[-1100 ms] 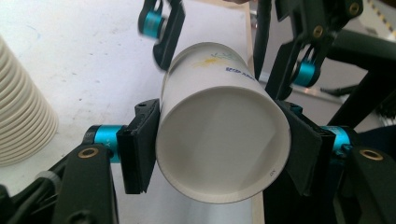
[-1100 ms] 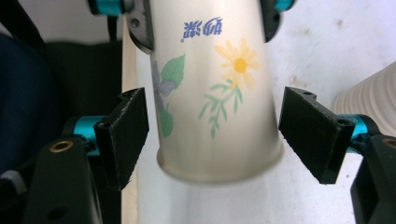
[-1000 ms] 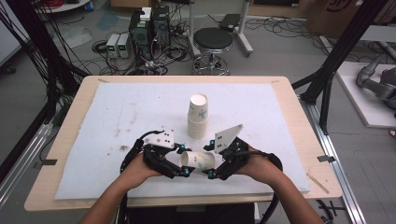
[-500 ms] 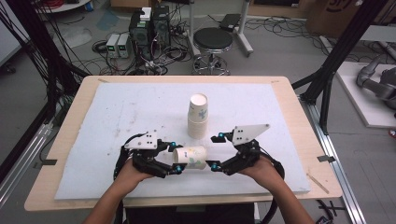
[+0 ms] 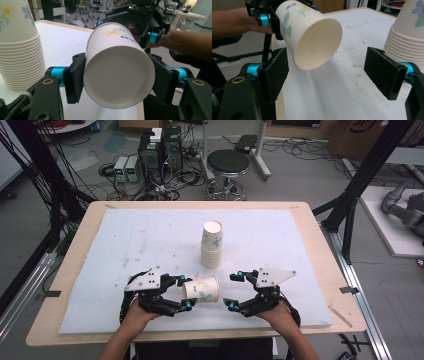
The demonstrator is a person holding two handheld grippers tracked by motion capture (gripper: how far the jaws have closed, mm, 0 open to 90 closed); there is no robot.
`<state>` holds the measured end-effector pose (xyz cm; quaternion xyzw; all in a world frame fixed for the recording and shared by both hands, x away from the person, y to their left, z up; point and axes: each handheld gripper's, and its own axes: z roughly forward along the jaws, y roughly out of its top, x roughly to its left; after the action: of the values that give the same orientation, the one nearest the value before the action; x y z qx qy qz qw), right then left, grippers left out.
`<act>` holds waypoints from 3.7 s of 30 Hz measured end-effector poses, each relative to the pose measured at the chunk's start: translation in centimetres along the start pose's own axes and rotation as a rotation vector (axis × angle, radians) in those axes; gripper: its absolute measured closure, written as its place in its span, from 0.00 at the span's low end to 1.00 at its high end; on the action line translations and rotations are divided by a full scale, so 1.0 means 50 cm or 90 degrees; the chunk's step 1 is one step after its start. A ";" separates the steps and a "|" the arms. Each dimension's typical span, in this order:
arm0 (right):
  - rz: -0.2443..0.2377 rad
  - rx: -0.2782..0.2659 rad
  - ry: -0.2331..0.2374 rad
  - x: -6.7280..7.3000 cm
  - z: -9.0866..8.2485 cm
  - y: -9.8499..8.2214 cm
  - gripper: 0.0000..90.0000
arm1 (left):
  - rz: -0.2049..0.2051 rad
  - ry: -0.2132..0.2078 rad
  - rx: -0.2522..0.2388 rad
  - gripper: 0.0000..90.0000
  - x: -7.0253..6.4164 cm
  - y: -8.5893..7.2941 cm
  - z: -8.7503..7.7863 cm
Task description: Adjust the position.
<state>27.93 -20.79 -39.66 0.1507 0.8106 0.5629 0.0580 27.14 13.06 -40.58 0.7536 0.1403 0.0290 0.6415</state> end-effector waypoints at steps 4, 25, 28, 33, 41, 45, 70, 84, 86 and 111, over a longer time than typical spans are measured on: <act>-0.002 -0.019 0.011 -0.001 0.003 0.001 0.23 | 0.004 -0.009 -0.022 0.39 -0.002 -0.003 0.001; 0.004 -0.026 0.100 0.005 0.032 0.002 0.23 | 0.027 -0.067 -0.049 0.40 -0.014 0.000 0.015; 0.004 -0.029 0.118 0.005 0.033 0.002 0.23 | 0.030 -0.072 -0.051 0.40 -0.015 0.000 0.017; 0.004 -0.030 0.140 0.005 0.035 0.000 0.28 | 0.033 -0.081 -0.047 0.40 -0.015 0.000 0.021; -0.004 -0.045 0.137 0.003 0.031 -0.001 0.33 | 0.028 -0.078 -0.045 0.40 -0.014 -0.002 0.023; 0.003 -0.048 0.137 0.002 0.027 -0.002 0.33 | 0.017 -0.077 -0.040 0.40 -0.016 -0.002 0.025; -0.090 0.163 0.056 -0.005 0.038 0.083 0.33 | 0.066 0.036 0.200 0.15 -0.010 0.051 0.027; -0.164 0.286 0.047 0.008 0.076 0.138 0.33 | 0.095 0.032 0.261 0.17 -0.006 0.065 0.048; -0.173 0.298 0.043 0.011 0.081 0.142 0.33 | 0.096 0.028 0.267 0.17 -0.006 0.066 0.052; -0.228 0.374 0.038 0.028 0.116 0.151 0.33 | 0.103 0.018 0.348 0.26 0.000 0.060 0.094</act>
<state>29.47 -12.72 -34.63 -0.0003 0.9531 0.2901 0.0866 28.70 8.15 -38.46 0.9067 0.0915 0.0520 0.4083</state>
